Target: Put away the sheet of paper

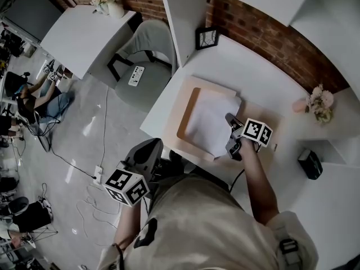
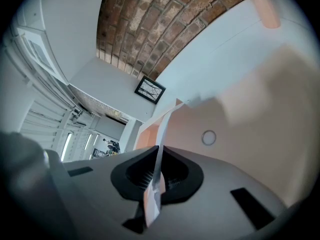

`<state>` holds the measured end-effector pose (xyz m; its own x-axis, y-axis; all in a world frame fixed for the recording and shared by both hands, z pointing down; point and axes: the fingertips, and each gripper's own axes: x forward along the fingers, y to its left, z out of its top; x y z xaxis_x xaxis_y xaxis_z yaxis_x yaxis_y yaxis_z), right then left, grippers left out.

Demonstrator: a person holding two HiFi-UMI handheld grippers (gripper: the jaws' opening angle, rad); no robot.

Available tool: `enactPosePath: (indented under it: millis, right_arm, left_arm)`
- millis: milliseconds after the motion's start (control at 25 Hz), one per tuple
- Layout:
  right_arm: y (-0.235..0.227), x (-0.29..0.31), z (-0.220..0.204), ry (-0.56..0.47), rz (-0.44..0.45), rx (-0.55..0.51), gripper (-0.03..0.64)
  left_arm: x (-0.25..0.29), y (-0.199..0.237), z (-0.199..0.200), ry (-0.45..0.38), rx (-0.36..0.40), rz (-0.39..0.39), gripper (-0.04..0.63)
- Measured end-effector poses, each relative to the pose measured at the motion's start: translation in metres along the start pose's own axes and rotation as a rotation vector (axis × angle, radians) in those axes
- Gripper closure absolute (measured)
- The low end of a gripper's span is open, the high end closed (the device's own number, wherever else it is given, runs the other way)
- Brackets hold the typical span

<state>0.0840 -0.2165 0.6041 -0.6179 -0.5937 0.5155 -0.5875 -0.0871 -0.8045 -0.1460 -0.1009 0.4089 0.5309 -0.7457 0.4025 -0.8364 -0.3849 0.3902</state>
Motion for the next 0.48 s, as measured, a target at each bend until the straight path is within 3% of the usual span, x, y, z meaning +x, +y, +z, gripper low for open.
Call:
enactPosePath:
  millis: [480]
  right_arm:
    - [0.003, -0.002, 0.000, -0.077, -0.091, 0.002, 0.589]
  left_arm:
    - [0.007, 0.050, 0.027, -0.003, 0.033, -0.100, 0.580]
